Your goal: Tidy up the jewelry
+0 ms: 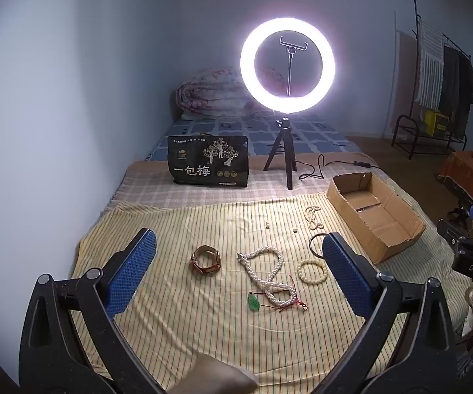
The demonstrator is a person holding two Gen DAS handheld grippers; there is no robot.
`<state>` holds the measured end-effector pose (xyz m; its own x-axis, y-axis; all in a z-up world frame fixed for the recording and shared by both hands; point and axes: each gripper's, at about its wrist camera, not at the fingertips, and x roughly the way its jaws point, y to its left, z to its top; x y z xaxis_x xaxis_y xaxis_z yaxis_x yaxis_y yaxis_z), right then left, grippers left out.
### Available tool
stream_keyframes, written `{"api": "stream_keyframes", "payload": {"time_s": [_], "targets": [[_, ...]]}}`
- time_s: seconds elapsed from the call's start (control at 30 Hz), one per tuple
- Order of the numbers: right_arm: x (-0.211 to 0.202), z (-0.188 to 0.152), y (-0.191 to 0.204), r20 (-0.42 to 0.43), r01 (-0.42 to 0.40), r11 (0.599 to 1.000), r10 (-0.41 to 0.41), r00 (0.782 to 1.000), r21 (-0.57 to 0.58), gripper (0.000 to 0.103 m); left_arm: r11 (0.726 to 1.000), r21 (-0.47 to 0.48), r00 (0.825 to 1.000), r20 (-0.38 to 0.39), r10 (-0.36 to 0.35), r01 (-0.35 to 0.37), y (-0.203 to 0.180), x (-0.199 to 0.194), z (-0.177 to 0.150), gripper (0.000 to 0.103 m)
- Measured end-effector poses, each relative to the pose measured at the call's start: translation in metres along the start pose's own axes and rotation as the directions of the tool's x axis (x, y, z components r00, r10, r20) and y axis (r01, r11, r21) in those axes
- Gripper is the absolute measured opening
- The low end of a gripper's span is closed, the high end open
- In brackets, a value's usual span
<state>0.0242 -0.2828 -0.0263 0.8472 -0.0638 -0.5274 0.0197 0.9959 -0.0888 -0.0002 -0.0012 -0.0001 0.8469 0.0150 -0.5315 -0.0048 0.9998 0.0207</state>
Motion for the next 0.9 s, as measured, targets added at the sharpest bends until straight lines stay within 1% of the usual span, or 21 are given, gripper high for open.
{"api": "stream_keyframes", "payload": {"time_s": [0.23, 0.37, 0.43, 0.9], "targets": [[0.002, 0.001, 0.002, -0.011, -0.014, 1.000, 0.014, 1.000, -0.007, 0.103, 1.000, -0.002, 1.000, 0.005, -0.002, 0.002, -0.003, 0.001, 0.002, 0.103], [-0.003, 0.000, 0.004, 0.008, 0.001, 1.000, -0.001, 1.000, -0.019, 0.103, 1.000, -0.008, 1.000, 0.014, -0.001, 0.001, -0.007, 0.002, 0.004, 0.103], [0.000, 0.000, 0.005, 0.009, 0.002, 1.000, -0.002, 1.000, -0.019, 0.103, 1.000, -0.013, 1.000, 0.027, -0.002, 0.002, 0.002, -0.006, 0.004, 0.103], [-0.003, 0.001, 0.003, 0.009, -0.002, 1.000, 0.003, 1.000, -0.021, 0.103, 1.000, -0.001, 0.999, 0.039, 0.004, -0.004, 0.000, -0.008, 0.005, 0.103]]}}
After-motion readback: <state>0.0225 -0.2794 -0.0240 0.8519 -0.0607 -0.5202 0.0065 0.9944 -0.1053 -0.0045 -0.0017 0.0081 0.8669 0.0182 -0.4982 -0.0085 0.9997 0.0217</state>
